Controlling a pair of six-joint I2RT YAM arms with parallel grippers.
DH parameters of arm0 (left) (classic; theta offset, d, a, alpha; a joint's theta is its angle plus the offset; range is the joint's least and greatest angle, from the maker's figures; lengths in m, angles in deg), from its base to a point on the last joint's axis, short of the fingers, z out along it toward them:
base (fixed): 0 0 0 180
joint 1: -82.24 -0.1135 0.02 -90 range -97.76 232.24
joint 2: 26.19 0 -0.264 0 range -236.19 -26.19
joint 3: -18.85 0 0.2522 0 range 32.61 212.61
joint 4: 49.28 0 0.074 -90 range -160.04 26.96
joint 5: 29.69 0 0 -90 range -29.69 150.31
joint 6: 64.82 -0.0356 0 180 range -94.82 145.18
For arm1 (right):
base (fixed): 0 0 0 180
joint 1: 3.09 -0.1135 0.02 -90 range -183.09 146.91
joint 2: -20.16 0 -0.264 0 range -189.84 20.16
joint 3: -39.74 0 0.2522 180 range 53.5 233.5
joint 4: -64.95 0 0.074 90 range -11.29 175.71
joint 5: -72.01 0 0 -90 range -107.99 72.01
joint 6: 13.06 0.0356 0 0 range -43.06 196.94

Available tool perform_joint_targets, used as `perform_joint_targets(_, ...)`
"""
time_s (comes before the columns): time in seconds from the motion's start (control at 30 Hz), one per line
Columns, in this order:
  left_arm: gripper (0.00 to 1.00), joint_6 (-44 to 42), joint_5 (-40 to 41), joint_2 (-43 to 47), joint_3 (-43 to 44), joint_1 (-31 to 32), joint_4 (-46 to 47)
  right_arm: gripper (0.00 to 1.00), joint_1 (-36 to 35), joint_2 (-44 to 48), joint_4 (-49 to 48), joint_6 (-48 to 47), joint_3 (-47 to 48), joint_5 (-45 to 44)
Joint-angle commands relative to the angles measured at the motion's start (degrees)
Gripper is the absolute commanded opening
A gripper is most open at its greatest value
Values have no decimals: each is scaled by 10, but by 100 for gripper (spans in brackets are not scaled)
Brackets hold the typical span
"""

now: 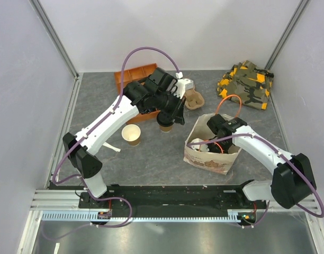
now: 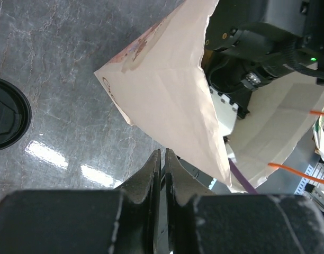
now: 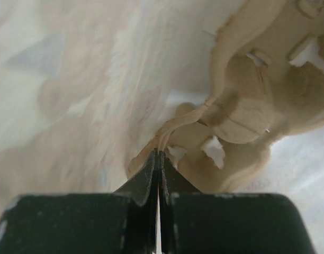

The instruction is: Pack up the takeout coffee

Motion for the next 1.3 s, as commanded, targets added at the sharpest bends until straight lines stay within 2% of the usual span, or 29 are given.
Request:
perform_joint_targets(0.0, 13, 0, -3, 31, 16, -5, 3, 0, 2, 12, -93, 27, -19, -37)
perform_joint_targets(0.1, 13, 1, -3, 39, 8, -5, 6, 0, 1, 27, -130, 28, -28, -40)
perform_joint_targets(0.37, 14, -10, -10, 44, 9, -6, 5, 0, 1, 40, -123, 31, -16, -41)
perform_joint_targets(0.53, 26, -8, -23, 59, -3, -6, 5, 0, 1, 56, -90, 34, 17, -29)
perform_joint_targets(0.63, 29, -10, -22, 67, -8, -7, 7, 0, 2, 69, -82, 40, 37, -34)
perform_joint_targets(1.03, 31, -10, -20, 89, -31, -9, 19, 0, 1, 79, -81, 100, 110, -48)
perform_joint_targets(1.17, 34, -8, -19, 91, -32, -10, 22, 2, 1, 78, -82, 118, 146, -52)
perform_joint_targets(1.27, 39, -4, -18, 92, -32, -11, 23, 7, 1, 80, -84, 130, 175, -53)
